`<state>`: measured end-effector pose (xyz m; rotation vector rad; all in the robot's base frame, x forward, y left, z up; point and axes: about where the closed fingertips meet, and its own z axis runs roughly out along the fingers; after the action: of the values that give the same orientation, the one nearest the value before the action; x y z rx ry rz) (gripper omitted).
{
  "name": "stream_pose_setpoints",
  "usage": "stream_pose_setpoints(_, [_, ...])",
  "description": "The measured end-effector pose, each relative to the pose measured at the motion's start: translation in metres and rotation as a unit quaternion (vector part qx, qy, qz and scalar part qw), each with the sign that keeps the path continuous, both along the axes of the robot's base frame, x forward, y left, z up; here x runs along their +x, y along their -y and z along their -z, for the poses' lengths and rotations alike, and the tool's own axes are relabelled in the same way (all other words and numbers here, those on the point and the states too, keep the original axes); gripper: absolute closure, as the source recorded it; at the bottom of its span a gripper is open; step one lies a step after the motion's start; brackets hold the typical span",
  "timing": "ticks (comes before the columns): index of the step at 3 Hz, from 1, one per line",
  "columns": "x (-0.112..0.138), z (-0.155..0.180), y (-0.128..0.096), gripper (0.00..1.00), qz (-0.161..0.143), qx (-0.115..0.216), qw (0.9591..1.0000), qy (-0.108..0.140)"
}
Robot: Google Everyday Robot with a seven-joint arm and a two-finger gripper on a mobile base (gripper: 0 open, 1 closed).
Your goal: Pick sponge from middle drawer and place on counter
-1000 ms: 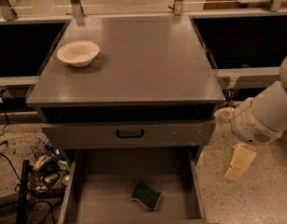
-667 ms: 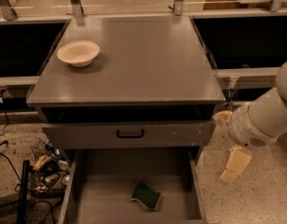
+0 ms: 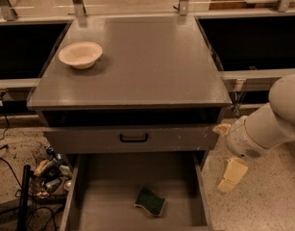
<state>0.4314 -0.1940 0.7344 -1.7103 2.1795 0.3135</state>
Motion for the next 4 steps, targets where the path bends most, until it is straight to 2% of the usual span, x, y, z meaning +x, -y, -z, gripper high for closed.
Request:
stream_pose_setpoints(1, [0.001, 0.020, -0.002, 0.00, -0.006, 0.008, 0.9998, -0.018])
stream_pose_setpoints(2, [0.000, 0.021, -0.003, 0.00, -0.007, 0.006, 0.9998, -0.017])
stream_pose_setpoints(4, [0.000, 0.053, -0.011, 0.00, -0.002, -0.008, 0.9995, -0.032])
